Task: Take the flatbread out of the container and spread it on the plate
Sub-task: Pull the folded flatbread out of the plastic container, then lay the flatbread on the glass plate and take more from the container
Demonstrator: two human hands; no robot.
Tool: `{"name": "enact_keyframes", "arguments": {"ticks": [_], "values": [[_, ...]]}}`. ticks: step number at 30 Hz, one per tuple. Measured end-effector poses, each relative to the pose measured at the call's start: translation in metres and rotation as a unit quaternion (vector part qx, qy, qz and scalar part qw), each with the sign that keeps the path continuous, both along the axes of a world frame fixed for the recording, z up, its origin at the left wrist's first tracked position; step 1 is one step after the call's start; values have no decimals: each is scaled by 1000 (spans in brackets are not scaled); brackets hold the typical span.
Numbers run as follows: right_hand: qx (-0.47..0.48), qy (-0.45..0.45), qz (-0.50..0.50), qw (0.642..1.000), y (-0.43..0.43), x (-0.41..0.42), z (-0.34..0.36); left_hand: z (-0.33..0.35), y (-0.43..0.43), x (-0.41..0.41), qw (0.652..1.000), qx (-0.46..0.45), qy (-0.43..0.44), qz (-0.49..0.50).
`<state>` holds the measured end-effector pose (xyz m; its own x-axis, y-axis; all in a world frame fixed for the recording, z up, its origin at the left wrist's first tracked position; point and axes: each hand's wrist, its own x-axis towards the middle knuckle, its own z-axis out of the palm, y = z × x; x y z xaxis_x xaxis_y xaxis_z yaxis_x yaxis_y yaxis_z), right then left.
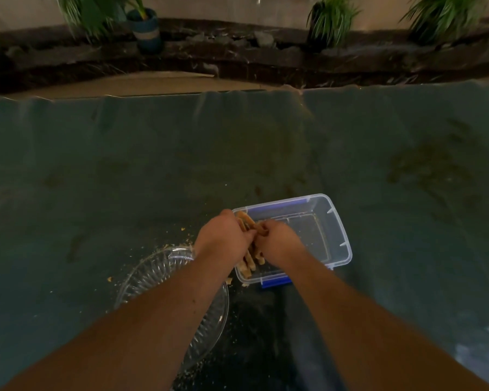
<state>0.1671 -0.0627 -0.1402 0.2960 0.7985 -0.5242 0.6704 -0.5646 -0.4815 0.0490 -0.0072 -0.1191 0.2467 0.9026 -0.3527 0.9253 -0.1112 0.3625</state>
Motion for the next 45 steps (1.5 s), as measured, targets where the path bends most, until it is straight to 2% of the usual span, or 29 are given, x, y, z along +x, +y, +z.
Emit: {"name": "enact_keyframes", "arguments": {"ticks": [5, 10, 13, 16, 18, 21, 24, 27, 28, 29, 30, 31, 32, 33, 34, 36, 38, 40, 42, 45], "values": [[4, -38, -21, 999, -4, -4, 3, 2, 0, 10, 1000, 0, 15, -26], [74, -49, -81, 993, -18, 0, 14, 8, -3, 6, 996, -34, -80, 32], [65, -41, -128, 989, -18, -3, 30, 23, -1, -1, 980, -38, -172, 90], [105, 4, -150, 983, -9, -11, 57, 39, 11, -17, 953, -48, -263, 143], [127, 28, -162, 978, -4, -21, 74, 48, 21, -38, 921, -68, -337, 185], [143, 121, -201, 962, 7, -50, 89, 52, 29, -84, 867, -92, -419, 255], [118, 207, -217, 947, 13, -91, 79, 43, 30, -138, 825, -105, -450, 327], [68, 245, -227, 940, 15, -127, 57, 23, 24, -187, 789, -155, -451, 386], [54, 249, -240, 937, 14, -134, 47, 15, 21, -202, 783, -173, -449, 394], [40, 244, -252, 936, 11, -140, 36, 5, 17, -215, 794, -182, -431, 389], [24, 217, -245, 945, 5, -145, 25, -6, 13, -227, 843, -164, -368, 355], [2, 146, -193, 970, -5, -148, 16, -15, 8, -239, 915, -123, -259, 284], [-18, 39, -107, 993, -15, -153, 8, -24, 3, -248, 970, -62, -134, 193], [-22, -71, -16, 997, -26, -158, 0, -32, -3, -254, 994, 13, -41, 99], [8, -159, 51, 986, -36, -163, -7, -37, -8, -257, 997, 71, 0, 19], [65, -225, 101, 967, -46, -174, -9, -40, -17, -255, 988, 112, -4, -104], [59, -235, 151, 958, -46, -181, -13, -46, -21, -250, 973, 107, -20, -202], [11, -219, 213, 952, -44, -187, -20, -52, -22, -246, 956, 95, 10, -277], [-26, -216, 252, 943, -44, -191, -27, -58, -21, -245, 949, 69, 54, -303], [-13, -246, 253, 936, -44, -193, -34, -64, -23, -248, 949, 76, 89, -291]]}}
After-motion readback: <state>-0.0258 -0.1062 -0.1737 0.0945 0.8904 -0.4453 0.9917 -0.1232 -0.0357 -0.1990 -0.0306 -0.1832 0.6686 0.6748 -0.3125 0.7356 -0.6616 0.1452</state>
